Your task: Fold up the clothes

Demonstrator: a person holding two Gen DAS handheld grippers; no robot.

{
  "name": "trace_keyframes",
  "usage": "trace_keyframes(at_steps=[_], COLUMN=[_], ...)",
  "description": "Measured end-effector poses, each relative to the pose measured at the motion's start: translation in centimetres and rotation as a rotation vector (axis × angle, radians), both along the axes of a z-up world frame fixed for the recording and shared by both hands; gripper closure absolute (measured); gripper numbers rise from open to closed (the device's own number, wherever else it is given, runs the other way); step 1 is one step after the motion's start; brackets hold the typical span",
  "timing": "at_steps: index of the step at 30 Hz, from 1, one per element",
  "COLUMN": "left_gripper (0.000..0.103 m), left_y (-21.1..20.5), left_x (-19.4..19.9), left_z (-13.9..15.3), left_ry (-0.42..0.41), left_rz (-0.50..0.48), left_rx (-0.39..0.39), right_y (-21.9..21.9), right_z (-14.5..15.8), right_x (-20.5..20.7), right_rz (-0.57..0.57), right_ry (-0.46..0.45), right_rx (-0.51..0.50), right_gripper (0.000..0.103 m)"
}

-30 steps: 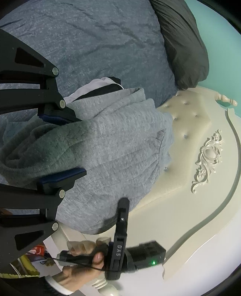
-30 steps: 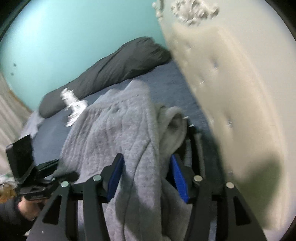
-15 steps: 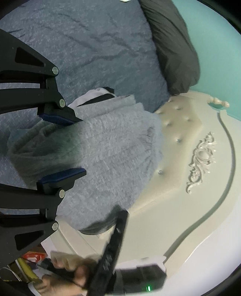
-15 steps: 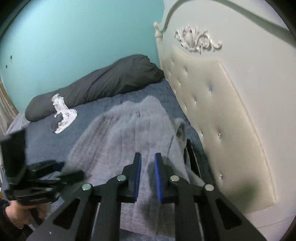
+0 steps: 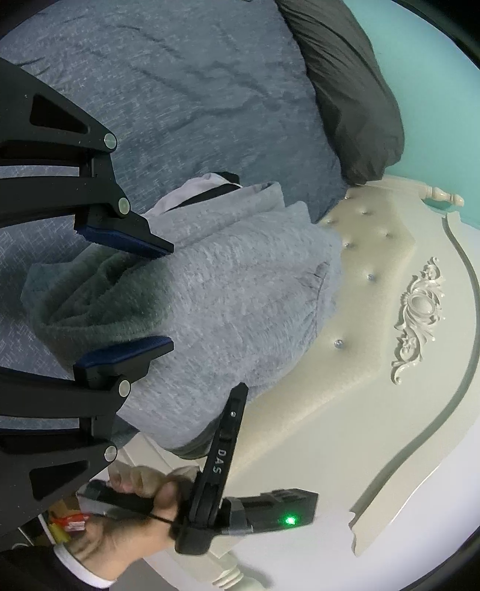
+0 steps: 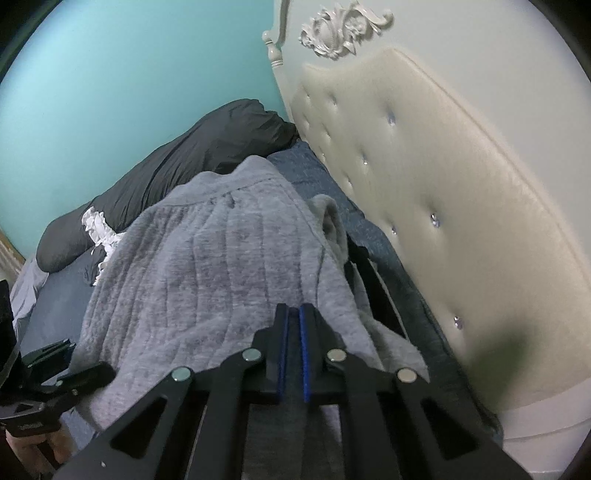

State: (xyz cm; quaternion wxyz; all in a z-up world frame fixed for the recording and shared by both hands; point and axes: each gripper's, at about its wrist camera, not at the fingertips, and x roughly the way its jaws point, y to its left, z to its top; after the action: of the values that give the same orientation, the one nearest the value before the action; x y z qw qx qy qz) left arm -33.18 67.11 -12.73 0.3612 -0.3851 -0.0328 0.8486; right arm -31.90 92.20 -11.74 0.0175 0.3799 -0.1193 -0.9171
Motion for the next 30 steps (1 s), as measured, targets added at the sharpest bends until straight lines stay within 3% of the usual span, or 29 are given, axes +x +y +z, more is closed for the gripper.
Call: trace_keyframes(at_steps=[9,14,17,23,30], left_gripper=[0.053,0.054,0.054,0.054,0.054], left_y=[0.5,0.6,0.5,0.3,0.5], left_x=[-0.3,0.1,0.0,0.2,0.2], left_z=[-2.0,-0.7,-0.7,-1.1,-0.9], left_ry=[-0.030,0.008,0.003,-0.005,0.006], left_rz=[-0.003,-0.007,0.002,0.008,-0.001], left_rx=[0.014,0.010,0.011,0.006,-0.015], right_y=[0.5,0.7,0.2,-2.4,-3.6], right_z=[-2.9,-0.5,2.4,6.4,4.4], right_x=[-0.2,0.1,0.9,-1.7,-5.7], right_rz=[-0.019,-0.027,-0.025,0.066,0.065], right_ry=[0.016,0.019,0.060,0.085,-0.024], right_rx=[-0.008,-0.026,-0.029,0.001,0.042], right_gripper=[0.100,0.100,0.100,0.100,0.100])
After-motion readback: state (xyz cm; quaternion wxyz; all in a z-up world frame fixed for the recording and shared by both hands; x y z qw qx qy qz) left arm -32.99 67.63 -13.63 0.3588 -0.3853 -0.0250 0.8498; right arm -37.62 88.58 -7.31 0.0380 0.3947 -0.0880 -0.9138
